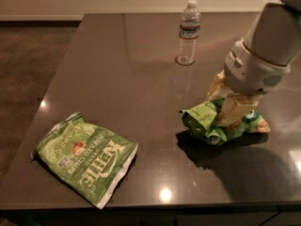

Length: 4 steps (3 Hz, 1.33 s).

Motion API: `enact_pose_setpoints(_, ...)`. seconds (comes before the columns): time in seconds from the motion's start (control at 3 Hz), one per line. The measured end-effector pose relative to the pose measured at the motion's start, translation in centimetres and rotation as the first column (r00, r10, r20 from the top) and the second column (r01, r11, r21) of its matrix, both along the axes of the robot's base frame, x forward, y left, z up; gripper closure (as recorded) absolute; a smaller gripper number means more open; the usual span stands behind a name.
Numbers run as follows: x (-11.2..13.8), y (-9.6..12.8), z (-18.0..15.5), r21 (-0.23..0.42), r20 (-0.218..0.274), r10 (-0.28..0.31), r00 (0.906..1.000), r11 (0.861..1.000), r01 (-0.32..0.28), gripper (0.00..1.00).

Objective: Move green rice chip bag near green jalapeno chip bag

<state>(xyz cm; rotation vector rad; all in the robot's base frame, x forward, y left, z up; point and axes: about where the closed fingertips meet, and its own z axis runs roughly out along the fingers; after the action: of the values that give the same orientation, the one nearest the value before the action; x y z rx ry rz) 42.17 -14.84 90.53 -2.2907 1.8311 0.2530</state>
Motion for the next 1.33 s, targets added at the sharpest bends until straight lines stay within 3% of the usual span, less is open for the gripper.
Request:
enact_pose_setpoints(0.67, -3.0, 7.1, 1.7, 0.083, -0.027, 0.062, 0.9977, 0.995, -0.060, 1.00)
enact_pose_setpoints(1.33, -4.5, 12.3, 3.3, 0.148, -0.048, 0.111, 0.9927, 0.984, -0.103, 1.00)
